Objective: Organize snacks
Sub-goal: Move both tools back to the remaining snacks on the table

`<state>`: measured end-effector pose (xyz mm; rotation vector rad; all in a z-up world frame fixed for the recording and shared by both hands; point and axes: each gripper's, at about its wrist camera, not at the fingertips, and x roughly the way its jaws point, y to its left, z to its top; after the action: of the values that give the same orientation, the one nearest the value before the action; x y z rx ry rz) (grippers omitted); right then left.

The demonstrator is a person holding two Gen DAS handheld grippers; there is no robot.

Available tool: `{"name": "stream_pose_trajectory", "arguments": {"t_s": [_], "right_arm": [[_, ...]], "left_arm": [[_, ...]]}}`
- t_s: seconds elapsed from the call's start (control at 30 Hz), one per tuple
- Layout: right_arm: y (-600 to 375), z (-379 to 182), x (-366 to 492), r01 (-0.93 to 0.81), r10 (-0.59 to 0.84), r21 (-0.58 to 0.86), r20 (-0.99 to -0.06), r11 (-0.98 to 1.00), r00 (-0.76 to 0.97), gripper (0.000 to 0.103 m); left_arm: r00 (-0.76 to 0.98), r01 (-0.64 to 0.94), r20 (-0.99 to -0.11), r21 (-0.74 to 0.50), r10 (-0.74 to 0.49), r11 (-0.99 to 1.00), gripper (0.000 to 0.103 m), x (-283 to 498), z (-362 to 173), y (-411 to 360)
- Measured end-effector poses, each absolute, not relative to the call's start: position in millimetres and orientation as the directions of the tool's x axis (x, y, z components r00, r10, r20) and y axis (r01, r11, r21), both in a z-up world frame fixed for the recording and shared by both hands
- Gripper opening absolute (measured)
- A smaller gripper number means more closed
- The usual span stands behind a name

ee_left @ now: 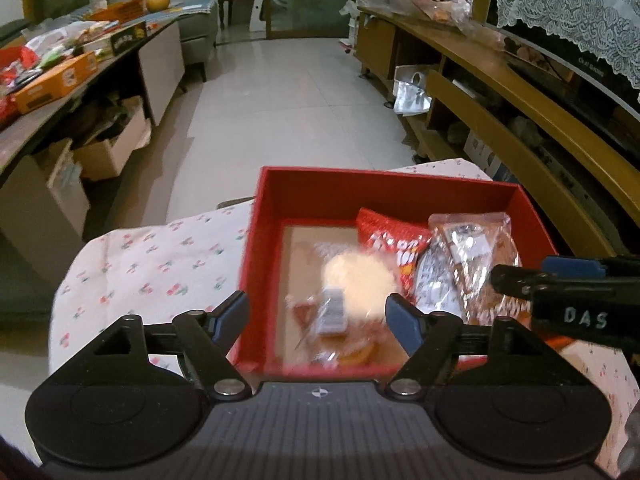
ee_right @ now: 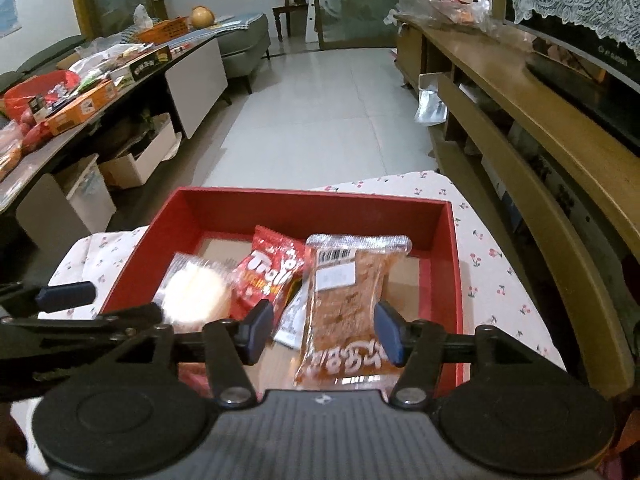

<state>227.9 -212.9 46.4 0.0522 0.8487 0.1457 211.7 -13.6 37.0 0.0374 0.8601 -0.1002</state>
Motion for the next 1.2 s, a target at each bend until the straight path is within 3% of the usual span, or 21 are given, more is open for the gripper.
{"name": "stream_pose_trajectory", "arguments": {"t_s": [0.27,0.63,1.2], "right_arm": [[-200.3,51.8,194.4,-0.161,0.203,0.130,-0.751,0.978,0.628,0.074],[-168.1,34.8,150.9,-0.243,0.279,0.171,-0.799,0.955,0.533,0.078],[-177.7,38.2,137.1,-0.228,0.295,0.203,-0.802,0.952,0.519,0.078]], "left_arm": [[0.591,0.123,-0.798,-0.055,-0.117,0.991,0.084,174.4,29.9,20.9],[0.436,0.248,-0.877,-0.101,-0.204,0.963,0.084,167.1,-19.5,35.3],[0.371,0.327,-0.891,-0.137,-0.261,0.935,0.087,126.9,-23.7,29.9]]}}
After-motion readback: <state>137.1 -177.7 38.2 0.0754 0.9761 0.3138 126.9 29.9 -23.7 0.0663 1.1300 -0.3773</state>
